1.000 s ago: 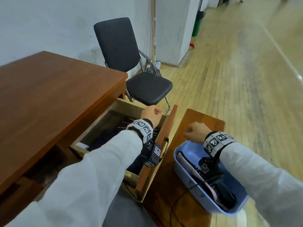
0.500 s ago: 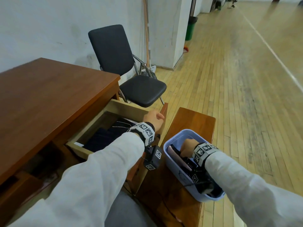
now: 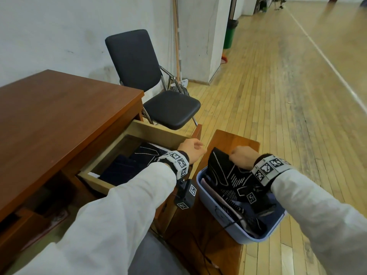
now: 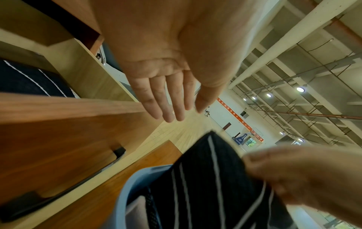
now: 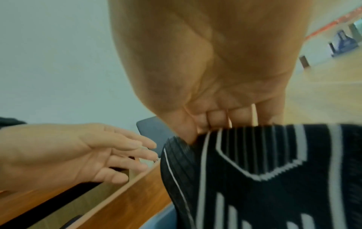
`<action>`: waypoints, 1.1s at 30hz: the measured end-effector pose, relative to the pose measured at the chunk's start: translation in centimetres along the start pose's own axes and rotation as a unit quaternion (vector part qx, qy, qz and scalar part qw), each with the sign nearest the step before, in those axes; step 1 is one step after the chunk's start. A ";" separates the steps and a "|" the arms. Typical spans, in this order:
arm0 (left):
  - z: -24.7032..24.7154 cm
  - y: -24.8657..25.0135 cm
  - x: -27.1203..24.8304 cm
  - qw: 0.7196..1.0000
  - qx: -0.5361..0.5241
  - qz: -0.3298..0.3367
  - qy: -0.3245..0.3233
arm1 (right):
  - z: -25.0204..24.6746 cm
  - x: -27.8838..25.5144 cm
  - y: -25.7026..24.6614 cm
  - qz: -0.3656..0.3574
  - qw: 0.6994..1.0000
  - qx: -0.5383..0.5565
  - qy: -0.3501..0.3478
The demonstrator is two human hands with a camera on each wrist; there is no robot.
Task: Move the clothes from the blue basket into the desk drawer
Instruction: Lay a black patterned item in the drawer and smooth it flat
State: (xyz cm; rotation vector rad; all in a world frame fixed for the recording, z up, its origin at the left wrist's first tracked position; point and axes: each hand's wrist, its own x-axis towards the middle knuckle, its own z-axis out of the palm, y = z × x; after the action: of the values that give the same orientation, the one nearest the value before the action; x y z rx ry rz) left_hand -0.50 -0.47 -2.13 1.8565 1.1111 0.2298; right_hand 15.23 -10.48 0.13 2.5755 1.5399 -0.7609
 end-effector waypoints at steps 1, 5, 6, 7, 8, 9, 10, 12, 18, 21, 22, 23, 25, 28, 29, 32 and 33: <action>0.2 0.1 0.0 1.000 -0.016 0.005 -0.020 | -0.5 -0.1 -0.3 -0.005 0.999 0.025 0.023; 0.3 0.4 0.0 0.997 -0.048 0.033 -0.047 | -2.1 -0.9 -2.1 -0.043 0.992 0.084 0.087; 0.1 0.3 0.1 0.997 -0.052 0.042 -0.030 | -2.2 -0.9 -2.6 -0.053 0.990 0.092 0.094; -0.3 0.2 0.1 0.997 -0.058 0.046 -0.012 | -2.3 -0.7 -2.9 -0.059 0.987 0.110 0.106; -0.8 0.1 0.2 0.997 -0.068 0.047 0.001 | -2.3 -0.5 -3.2 -0.066 0.982 0.131 0.116; -1.4 0.0 0.2 0.996 -0.081 0.046 0.008 | -2.3 -0.3 -3.3 -0.075 0.978 0.150 0.124; -2.0 -0.1 0.3 0.995 -0.093 0.045 0.012 | -2.2 0.0 -3.4 -0.081 0.975 0.162 0.126; -3.3 -0.4 0.4 0.994 -0.099 0.046 0.022 | -1.8 0.6 -3.4 -0.100 0.975 0.166 0.106; -7.3 -1.8 1.1 0.990 -0.081 0.046 0.107 | 0.3 1.6 -2.1 -0.062 0.990 0.118 0.039; -9.6 -3.5 1.9 0.981 -0.093 0.016 0.168 | 0.8 2.2 -1.8 -0.035 0.982 0.186 0.030; -10.2 -4.0 2.1 0.978 -0.095 0.002 0.186 | 0.7 2.4 -2.1 -0.037 0.974 0.222 0.032; -10.9 -4.6 2.5 0.975 -0.089 -0.012 0.201 | 0.5 2.7 -2.8 -0.042 0.966 0.252 0.038; -12.0 -5.5 2.9 0.972 -0.055 -0.047 0.225 | -0.1 3.3 -4.5 -0.057 0.955 0.284 0.064; -13.4 -6.9 3.8 0.968 -0.037 -0.083 0.233 | -0.7 4.4 -7.6 -0.081 0.956 0.268 0.088; -13.8 -7.5 4.1 0.968 -0.040 -0.090 0.231 | -0.7 4.9 -8.5 -0.090 0.957 0.260 0.094; -14.8 -8.7 4.9 0.967 -0.040 -0.107 0.228 | -0.5 6.7 -10.8 -0.105 0.964 0.225 0.094; -15.2 -9.2 5.3 0.966 -0.037 -0.112 0.230 | -0.3 7.3 -11.4 -0.107 0.966 0.217 0.092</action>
State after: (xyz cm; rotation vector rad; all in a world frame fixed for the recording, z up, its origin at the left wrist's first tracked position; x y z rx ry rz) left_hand -11.48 14.47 -2.49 1.6335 1.5935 0.5834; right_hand 8.56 1.31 -0.35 2.8833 1.9188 -1.0047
